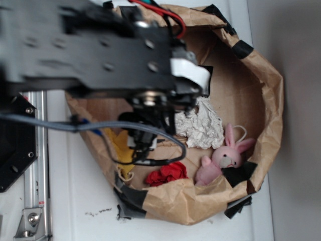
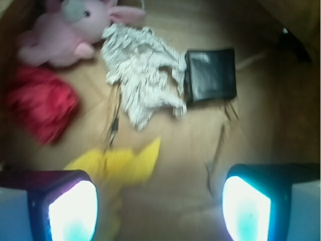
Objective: Grab the black box.
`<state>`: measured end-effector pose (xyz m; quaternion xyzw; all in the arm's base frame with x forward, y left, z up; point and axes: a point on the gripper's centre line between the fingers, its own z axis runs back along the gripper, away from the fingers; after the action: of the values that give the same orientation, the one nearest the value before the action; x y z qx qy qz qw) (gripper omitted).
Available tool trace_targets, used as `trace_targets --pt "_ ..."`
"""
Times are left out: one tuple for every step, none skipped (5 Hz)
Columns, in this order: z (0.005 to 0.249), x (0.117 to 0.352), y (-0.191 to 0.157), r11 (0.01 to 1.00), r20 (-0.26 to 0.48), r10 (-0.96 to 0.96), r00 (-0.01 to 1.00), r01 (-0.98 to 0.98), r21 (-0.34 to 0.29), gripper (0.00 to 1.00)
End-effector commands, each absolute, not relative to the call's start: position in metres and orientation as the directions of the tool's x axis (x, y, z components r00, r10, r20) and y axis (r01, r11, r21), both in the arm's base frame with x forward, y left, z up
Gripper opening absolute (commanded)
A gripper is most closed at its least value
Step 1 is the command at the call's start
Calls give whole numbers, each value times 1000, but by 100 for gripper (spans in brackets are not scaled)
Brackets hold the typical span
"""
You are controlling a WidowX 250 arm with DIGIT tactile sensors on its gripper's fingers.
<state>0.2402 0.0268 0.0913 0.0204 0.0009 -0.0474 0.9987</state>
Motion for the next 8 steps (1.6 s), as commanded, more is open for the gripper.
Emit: trace_targets --pt "75 270 50 994 25 -100 995 99 42 100" --pt "92 266 59 990 114 -135 984 130 52 100" --pt "100 262 66 989 153 -139 978 129 76 100" --pt "74 271 77 985 109 -153 982 142 101 100" --pt "52 281 79 981 89 -185 979 179 69 100" --pt "34 289 74 977 78 -211 974 209 33 100" --pt "18 296 67 974 83 -223 971 225 -17 100" --pt "10 295 64 984 54 -175 983 177 -30 71"
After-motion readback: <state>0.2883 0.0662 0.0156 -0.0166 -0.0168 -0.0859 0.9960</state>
